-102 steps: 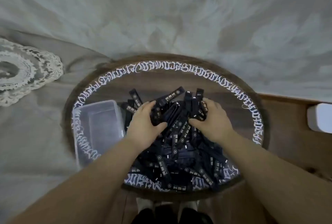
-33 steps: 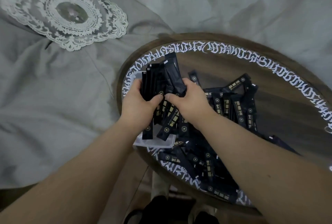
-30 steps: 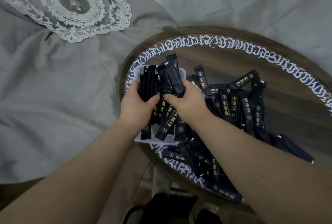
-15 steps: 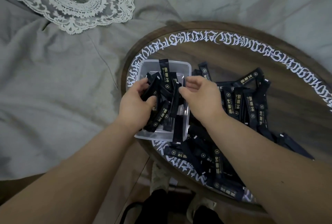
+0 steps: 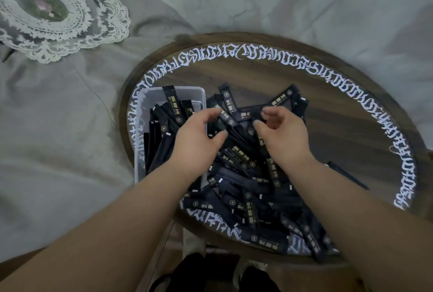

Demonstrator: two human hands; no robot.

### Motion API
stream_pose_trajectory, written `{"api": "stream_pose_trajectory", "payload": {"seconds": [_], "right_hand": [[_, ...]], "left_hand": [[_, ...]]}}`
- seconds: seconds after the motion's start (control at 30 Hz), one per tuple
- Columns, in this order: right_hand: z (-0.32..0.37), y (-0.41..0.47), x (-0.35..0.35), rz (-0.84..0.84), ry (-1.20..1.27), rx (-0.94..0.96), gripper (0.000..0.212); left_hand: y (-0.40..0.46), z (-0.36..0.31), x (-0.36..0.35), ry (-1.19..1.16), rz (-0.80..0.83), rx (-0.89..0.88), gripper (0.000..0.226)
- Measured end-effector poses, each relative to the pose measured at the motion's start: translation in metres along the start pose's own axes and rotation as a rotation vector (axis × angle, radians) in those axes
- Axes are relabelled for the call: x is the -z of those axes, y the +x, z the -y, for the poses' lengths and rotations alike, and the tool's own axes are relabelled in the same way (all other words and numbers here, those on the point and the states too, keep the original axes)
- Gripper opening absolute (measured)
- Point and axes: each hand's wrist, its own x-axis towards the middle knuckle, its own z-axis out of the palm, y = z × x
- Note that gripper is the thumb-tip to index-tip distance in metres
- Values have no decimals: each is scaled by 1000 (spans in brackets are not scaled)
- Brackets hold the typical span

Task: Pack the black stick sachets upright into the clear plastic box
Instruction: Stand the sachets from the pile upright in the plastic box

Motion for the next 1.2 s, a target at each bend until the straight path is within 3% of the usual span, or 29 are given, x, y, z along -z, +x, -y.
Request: {"api": "stream_pose_trajectory", "payload": {"seconds": [0.1, 0.2, 0.4, 0.53, 0.73, 0.93, 1.03, 1.2], "right_hand": [[-33, 15, 26, -71, -121, -60, 42], [-67, 27, 44, -58, -236, -176, 69], [-102, 37, 41, 90, -267, -267, 93], [-108, 43, 33, 97, -192, -225, 83], [-113, 52, 31, 128, -89, -122, 44], [-102, 37, 57, 106, 161, -57, 8], [-91, 29, 69, 99, 232, -43, 10], [-59, 16, 87, 112, 337, 20, 14]], "left_hand": [[12, -14, -39, 80, 105, -15, 56], [23, -17, -77, 179, 160, 30, 67], [37, -15, -121, 408, 71, 73, 80], [47, -19, -136, 436, 61, 74, 83], [51, -31, -149, 276, 46, 85, 71], [41, -42, -146, 48, 113, 59, 26], [33, -52, -138, -38, 112, 34, 4], [24, -71, -117, -193, 83, 7, 18]]}}
